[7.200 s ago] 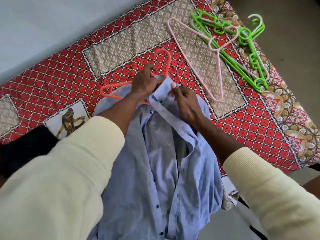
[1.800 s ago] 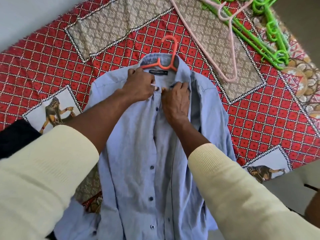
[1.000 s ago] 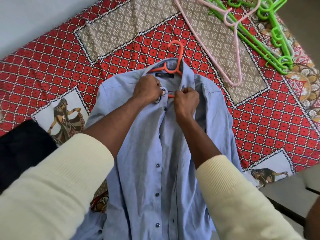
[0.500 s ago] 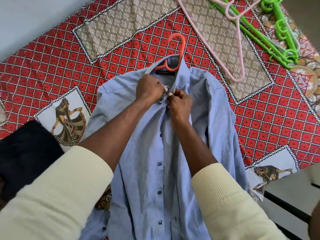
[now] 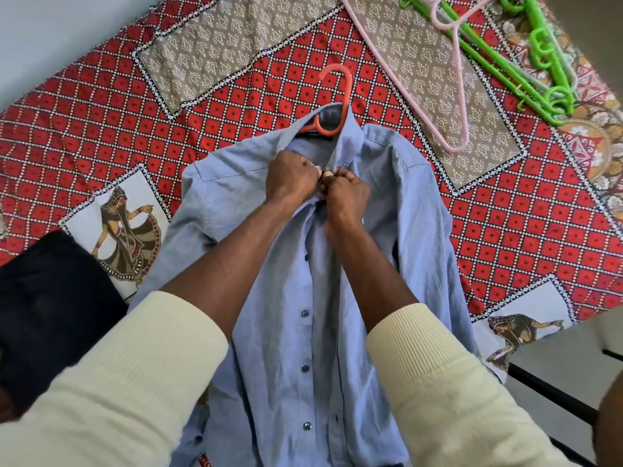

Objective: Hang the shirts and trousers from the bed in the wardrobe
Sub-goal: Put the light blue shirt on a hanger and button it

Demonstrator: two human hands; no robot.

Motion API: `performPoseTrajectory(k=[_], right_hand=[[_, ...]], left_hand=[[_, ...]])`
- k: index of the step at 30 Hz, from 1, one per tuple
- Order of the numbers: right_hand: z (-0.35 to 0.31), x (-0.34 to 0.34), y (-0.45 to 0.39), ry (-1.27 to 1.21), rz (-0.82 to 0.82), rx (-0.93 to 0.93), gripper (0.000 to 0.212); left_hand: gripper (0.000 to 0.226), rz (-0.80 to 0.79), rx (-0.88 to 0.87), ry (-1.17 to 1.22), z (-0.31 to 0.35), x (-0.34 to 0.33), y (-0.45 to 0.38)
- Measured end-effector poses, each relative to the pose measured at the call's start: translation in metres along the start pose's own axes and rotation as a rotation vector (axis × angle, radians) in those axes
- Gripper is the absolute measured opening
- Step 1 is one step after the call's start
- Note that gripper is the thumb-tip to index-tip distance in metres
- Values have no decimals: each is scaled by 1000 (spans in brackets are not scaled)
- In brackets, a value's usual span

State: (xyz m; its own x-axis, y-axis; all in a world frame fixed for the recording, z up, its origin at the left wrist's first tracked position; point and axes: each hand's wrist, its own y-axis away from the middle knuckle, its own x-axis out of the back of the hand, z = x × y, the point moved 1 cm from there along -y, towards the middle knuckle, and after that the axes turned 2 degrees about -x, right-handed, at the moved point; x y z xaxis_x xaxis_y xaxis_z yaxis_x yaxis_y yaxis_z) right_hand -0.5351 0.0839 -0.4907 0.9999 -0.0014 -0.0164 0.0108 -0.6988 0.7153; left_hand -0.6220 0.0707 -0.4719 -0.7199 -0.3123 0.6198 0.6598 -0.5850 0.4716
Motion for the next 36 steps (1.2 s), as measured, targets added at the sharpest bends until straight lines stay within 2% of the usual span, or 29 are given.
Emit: performPoseTrajectory(k=[3, 6, 8, 11, 13, 16, 20, 26, 28, 30, 32, 36], right_hand=[[-1, 2, -2, 32, 7, 4, 35], [2, 3, -4, 47, -8, 14, 36], [3, 4, -3, 43, -29, 8, 32], [-2, 8, -2, -23, -54, -38, 21], [-7, 10, -5, -145, -66, -122, 22], [-9, 10, -7, -165, -86, -150, 24], [-7, 10, -7, -61, -106, -72, 23], [-5, 10, -9, 153, -95, 75, 12], [-3, 9, -10, 223, -87, 123, 13], [-3, 10, -11, 278, -88, 175, 13], [-4, 13, -10, 324, -93, 227, 11], [-1, 17, -14, 364, -121, 258, 13]], left_hand=[[17, -11, 33, 43, -2, 0, 0], [32, -24, 47, 97, 1, 0, 0], [33, -25, 59, 109, 2, 0, 0], [22, -21, 106, 118, 4, 3, -4], [8, -38, 135, 162, 4, 6, -8], [24, -52, 169, 181, 4, 11, -13], [3, -74, 110, 39, 9, 12, -12], [31, -201, 70, 27, 11, 17, -5], [24, -242, 44, 105, 10, 20, -4], [27, -271, 36, 177, 9, 24, -4], [25, -303, 30, 159, 7, 26, -6], [6, -268, -62, 48, 10, 26, -6]])
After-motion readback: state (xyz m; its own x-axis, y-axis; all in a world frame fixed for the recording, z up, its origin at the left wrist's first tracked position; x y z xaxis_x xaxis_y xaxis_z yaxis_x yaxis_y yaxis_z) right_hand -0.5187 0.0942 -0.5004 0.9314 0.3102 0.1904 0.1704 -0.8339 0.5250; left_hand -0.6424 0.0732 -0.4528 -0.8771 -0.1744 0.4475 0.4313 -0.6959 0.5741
